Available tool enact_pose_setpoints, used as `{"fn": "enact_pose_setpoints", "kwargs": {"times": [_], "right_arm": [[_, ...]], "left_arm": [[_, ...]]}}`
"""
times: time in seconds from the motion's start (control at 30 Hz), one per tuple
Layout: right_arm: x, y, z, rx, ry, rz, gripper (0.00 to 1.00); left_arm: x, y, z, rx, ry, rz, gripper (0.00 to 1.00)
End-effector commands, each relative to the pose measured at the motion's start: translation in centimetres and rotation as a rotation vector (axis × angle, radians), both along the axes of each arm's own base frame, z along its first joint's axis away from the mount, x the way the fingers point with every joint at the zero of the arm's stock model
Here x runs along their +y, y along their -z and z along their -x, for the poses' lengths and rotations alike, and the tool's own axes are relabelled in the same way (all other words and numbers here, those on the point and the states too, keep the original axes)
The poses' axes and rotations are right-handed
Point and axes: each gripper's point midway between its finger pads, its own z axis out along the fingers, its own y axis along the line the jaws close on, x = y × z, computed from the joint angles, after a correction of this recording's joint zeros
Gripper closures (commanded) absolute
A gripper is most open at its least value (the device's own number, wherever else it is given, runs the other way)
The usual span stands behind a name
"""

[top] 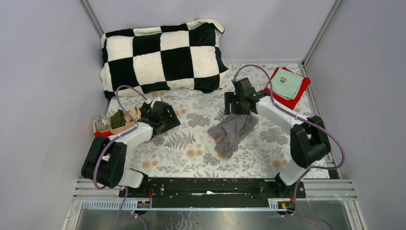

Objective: Roll the underwear
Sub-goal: Move the underwear to the center of the board, then flatten out the underwear at the center of the board.

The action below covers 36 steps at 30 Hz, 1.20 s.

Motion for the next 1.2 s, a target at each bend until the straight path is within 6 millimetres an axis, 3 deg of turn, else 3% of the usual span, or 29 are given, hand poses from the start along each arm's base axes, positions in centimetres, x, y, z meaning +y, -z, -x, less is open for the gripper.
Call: {"fn": "enact_pose_setpoints", "kwargs": {"times": [0.0,0.13,0.27,0.43,0.67,0.77,0.87,0.93,1.03,1.1,1.17], "right_arm": [[2.0,-0.2,-1.8,0.002,-0.16,0.046,0.26],[0.1,1.5,-4.1,0.053,-0.083,0.203,0.29],[-3.2,4.4,-4.2,0.14,0.059,0.272,0.33],[-5.1,7.6,-1.5,0.22,0.144,0.255,0.44],[-7.4,8.0,5.5,0.279,0.22,0.21,0.48],[-6.8,8.4,10.0,0.335,0.244,0.09,0.52],[-4.0,7.8,14.2,0.378,0.228,-0.036,0.56],[-1.4,6.9,16.9,0.373,0.182,-0.088,0.56],[4.3,4.8,20.5,0.372,0.027,-0.228,0.5],[6.5,2.7,21.3,0.33,-0.071,-0.266,0.45],[5.5,0.9,19.7,0.212,-0.087,-0.199,0.41]], "left_arm": [[-4.1,-6.1,-1.5,-0.177,0.148,0.124,0.27],[-7.8,-8.3,1.2,-0.21,0.264,0.15,0.27],[-9.8,-7.0,4.4,-0.174,0.287,0.19,0.27],[-10.9,-3.7,7.2,-0.103,0.293,0.222,0.27],[-12.8,-2.9,7.3,-0.093,0.337,0.198,0.28],[-13.1,-2.7,7.1,-0.087,0.346,0.191,0.28],[-13.3,-2.3,7.0,-0.077,0.35,0.184,0.28],[-13.2,-2.0,7.0,-0.071,0.349,0.178,0.28],[-12.8,-1.9,6.8,-0.072,0.338,0.154,0.28],[-12.4,-2.4,6.5,-0.081,0.327,0.128,0.28],[-11.5,-3.2,6.1,-0.096,0.297,0.087,0.28]]}}
